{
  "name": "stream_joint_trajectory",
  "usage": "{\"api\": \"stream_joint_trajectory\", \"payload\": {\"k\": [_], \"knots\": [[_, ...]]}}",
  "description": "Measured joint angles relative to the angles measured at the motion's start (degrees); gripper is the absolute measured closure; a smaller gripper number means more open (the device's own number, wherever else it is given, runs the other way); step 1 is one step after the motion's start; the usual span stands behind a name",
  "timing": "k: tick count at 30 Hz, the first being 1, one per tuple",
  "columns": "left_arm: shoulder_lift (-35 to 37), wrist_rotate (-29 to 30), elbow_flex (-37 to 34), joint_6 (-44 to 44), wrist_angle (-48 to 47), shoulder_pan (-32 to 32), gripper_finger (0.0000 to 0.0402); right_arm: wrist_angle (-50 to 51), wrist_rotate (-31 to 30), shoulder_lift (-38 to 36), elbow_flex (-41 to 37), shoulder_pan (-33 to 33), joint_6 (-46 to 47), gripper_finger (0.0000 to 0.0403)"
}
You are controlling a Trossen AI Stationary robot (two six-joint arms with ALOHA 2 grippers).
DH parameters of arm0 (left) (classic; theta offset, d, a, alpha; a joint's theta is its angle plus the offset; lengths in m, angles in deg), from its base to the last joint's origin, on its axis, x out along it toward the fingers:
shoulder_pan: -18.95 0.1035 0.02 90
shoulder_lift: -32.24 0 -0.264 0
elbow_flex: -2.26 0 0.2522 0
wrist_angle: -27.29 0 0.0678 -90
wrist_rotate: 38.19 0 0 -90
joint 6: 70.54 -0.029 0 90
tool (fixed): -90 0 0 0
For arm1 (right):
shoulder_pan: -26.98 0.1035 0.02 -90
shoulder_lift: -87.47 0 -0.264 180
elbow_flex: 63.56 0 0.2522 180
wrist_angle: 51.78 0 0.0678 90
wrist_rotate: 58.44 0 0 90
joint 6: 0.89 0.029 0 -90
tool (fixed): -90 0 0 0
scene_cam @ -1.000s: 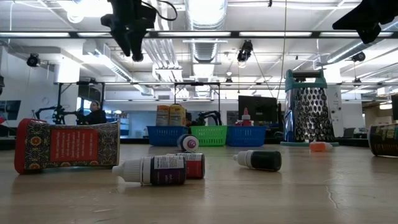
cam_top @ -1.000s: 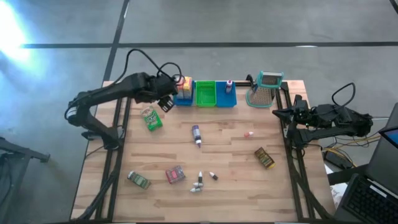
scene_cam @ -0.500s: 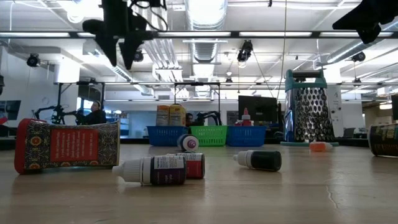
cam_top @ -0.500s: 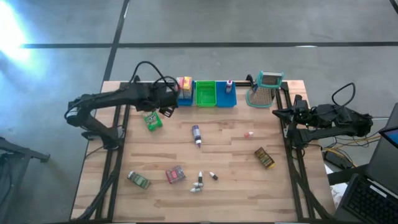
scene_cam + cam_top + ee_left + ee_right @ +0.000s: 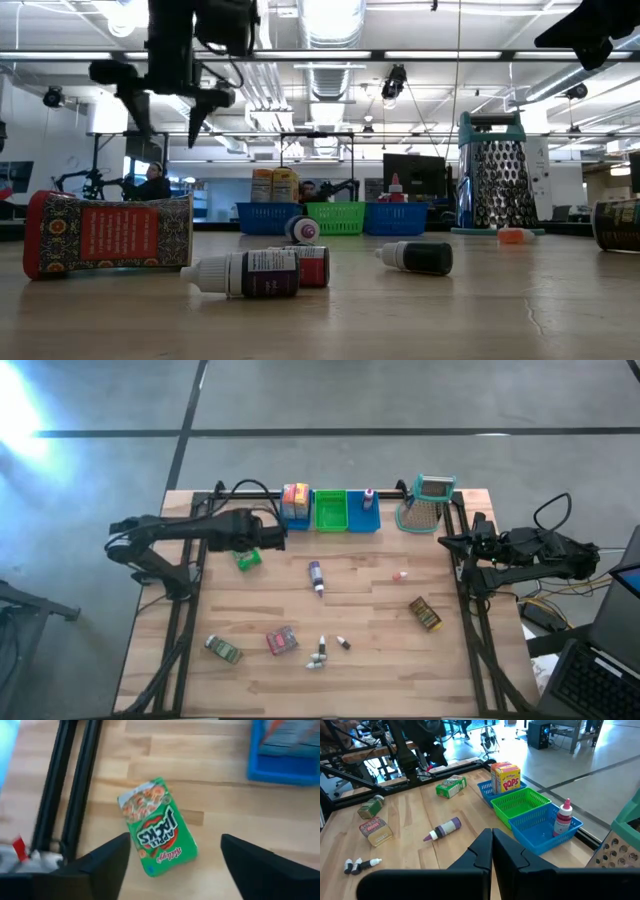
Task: Pick & Place Kitchen Items
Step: Adjust the green cereal box
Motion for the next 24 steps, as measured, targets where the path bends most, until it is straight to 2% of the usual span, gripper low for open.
{"api": "stream_joint_trajectory", "payload": {"k": [3, 5, 8, 14, 24], "knots": [[0.0, 0.0, -2.8, 7.3, 4.0, 0.0, 0.0023, 0.0, 0.0, 0.0, 0.0, 0.0, 0.0, 0.0394], [0.0, 0.0, -4.4, 10.6, 6.1, 0.0, 0.0008, 0.0, 0.0, 0.0, 0.0, 0.0, 0.0, 0.0394], [0.0, 0.0, -6.6, 15.7, 10.5, 0.0, 0.0012, 0.0, 0.0, 0.0, 0.0, 0.0, 0.0, 0.0394], [0.0, -3.4, -10.0, 21.7, 10.7, 0.0, 0.0004, 0.0, 0.0, 0.0, 0.0, 0.0, 0.0, 0.0394], [0.0, -5.5, -11.8, 23.3, 10.7, 0.0, 0.0002, 0.0, 0.0, 0.0, 0.0, 0.0, 0.0, 0.0394]]}}
